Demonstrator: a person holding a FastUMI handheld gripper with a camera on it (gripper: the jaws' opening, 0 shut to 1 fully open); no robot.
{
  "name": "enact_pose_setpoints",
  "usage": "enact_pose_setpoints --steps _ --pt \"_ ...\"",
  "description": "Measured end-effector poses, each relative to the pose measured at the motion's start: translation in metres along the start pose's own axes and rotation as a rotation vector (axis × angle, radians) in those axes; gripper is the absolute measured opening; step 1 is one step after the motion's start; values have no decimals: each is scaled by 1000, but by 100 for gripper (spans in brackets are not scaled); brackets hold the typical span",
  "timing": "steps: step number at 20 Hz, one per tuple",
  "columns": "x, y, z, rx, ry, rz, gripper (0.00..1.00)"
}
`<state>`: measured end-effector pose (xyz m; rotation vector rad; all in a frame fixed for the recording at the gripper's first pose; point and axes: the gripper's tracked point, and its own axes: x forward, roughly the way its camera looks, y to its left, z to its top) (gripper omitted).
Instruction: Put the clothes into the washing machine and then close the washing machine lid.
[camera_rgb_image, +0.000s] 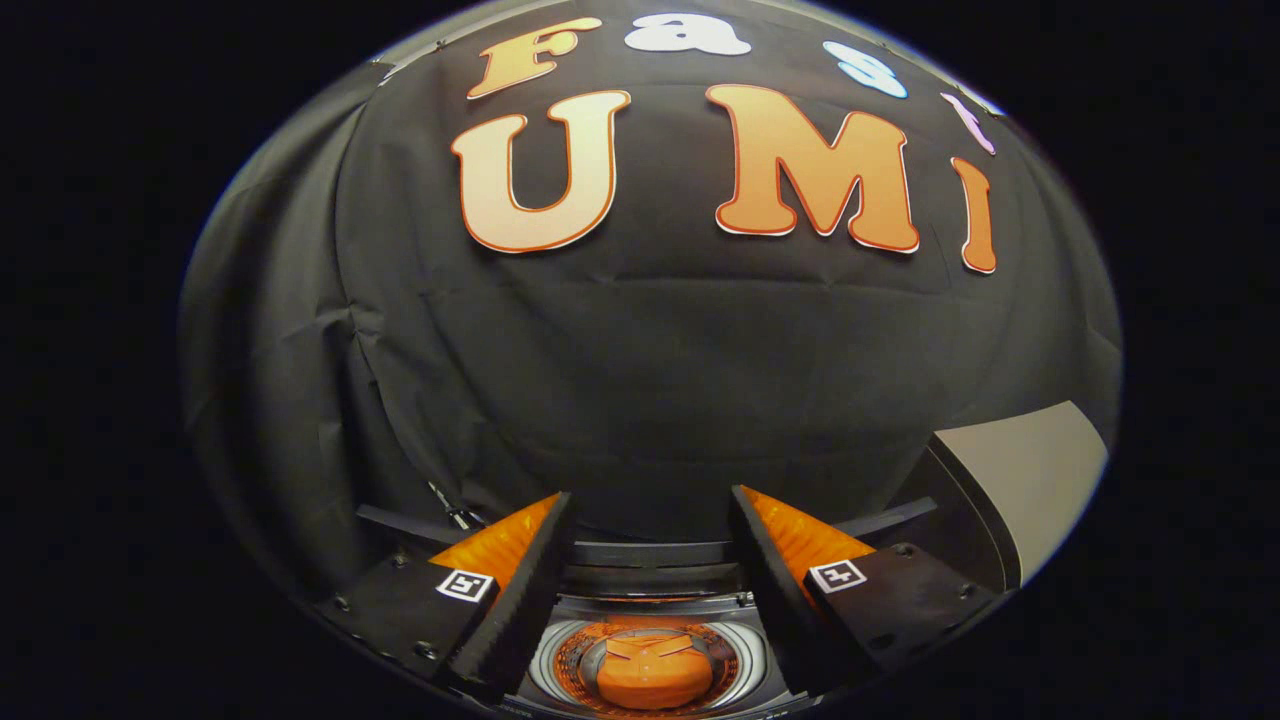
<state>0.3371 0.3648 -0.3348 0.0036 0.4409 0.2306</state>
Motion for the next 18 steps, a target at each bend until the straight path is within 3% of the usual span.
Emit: enact_pose_setpoints --steps 18 --pt "-29 1 -28 -14 -92 22 99"
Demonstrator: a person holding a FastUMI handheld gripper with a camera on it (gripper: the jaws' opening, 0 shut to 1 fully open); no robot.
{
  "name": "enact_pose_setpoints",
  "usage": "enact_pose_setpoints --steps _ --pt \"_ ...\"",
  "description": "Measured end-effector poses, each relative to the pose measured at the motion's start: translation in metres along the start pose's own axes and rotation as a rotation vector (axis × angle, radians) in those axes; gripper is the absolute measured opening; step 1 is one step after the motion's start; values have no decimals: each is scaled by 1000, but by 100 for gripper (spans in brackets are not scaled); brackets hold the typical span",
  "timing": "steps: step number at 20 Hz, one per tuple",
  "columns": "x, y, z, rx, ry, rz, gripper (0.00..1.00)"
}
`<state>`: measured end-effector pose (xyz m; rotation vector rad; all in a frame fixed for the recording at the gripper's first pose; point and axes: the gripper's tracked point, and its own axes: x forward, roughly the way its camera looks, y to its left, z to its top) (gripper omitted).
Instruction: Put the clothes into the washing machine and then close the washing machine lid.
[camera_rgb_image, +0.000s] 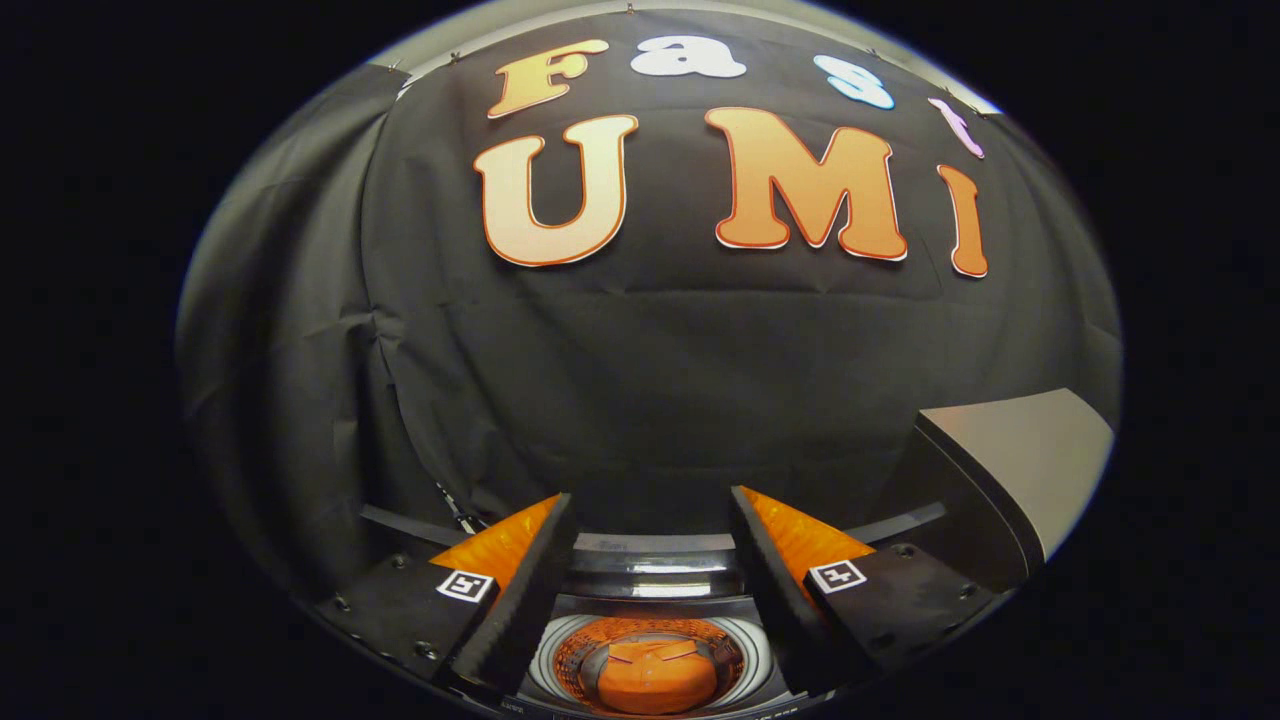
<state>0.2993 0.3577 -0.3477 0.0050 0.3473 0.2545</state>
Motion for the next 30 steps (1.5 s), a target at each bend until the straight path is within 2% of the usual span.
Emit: enact_pose_setpoints --steps 10,17,19,23,27,30 --pt "-13 3 -18 3 -63 2 98" --pt "-25 4 -34 1 -56 18 99" --pt "-22 -1 -49 10 -21 -3 98" --pt "-16 -5 -111 66 131 3 98" --pt "-31 -7 -103 65 132 6 98" --pt "-49 -5 -68 49 89 21 98"
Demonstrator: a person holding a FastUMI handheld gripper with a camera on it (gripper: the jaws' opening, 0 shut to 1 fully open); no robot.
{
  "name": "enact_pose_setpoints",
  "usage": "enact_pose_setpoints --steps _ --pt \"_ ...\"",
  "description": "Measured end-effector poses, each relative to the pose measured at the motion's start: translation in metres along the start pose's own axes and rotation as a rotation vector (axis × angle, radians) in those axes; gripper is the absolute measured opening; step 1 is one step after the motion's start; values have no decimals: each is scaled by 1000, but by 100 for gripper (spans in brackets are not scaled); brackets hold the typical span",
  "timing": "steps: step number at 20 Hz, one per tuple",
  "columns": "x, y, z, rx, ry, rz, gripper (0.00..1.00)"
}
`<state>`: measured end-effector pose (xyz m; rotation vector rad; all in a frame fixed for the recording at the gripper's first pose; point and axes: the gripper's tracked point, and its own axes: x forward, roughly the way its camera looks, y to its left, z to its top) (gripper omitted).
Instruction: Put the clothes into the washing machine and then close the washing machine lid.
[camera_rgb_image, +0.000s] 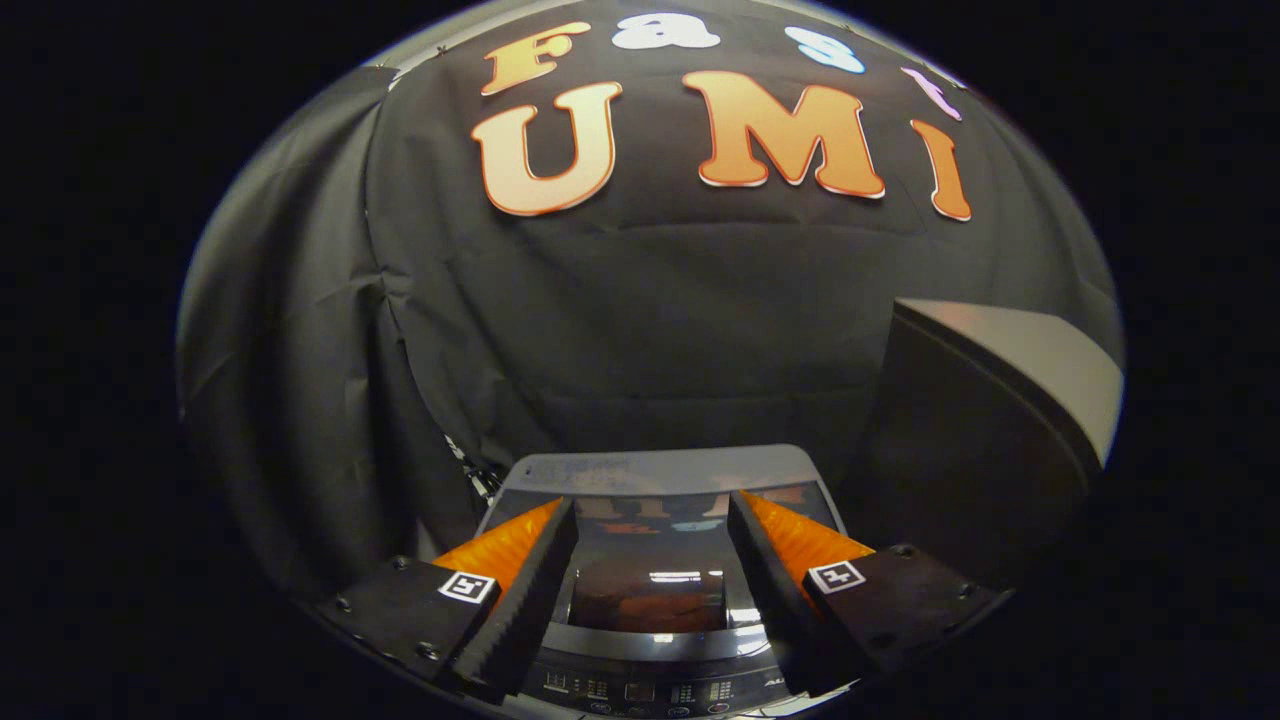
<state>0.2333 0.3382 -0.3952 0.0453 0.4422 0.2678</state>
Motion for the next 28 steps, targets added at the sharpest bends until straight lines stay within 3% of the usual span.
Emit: enact_pose_setpoints --steps 7,15,20,28 --pt "-112 -16 104 -71 -175 11 98" --pt "-252 -133 178 -66 -327 -128 96" --pt "-331 -219 195 -90 -369 -181 96" --pt "-393 -295 190 -35 -416 -128 97"
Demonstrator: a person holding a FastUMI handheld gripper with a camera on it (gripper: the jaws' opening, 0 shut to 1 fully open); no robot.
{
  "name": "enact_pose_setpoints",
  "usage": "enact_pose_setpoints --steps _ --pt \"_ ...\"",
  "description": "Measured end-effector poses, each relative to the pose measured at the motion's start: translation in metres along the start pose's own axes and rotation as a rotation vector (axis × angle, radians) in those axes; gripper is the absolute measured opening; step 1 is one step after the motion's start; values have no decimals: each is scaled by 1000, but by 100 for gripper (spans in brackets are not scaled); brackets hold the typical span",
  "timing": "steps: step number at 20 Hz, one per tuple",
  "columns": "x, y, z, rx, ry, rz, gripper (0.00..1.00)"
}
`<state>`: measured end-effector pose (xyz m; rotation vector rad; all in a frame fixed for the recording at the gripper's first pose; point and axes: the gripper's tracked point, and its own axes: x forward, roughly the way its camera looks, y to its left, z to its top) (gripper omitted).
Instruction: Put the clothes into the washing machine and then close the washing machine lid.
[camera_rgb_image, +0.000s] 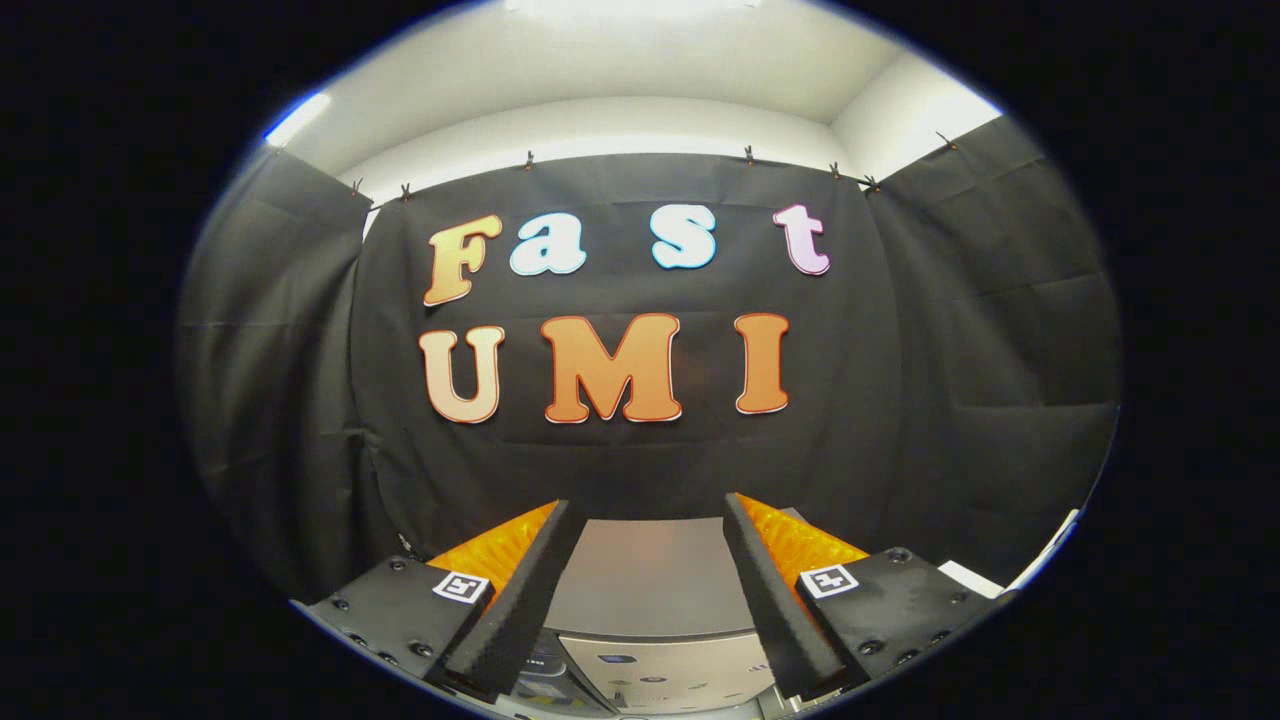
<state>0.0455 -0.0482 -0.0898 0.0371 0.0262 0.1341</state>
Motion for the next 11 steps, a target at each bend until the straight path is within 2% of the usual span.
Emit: enact_pose_setpoints --steps 11 --pt "-16 -22 11 -27 -19 23 96"
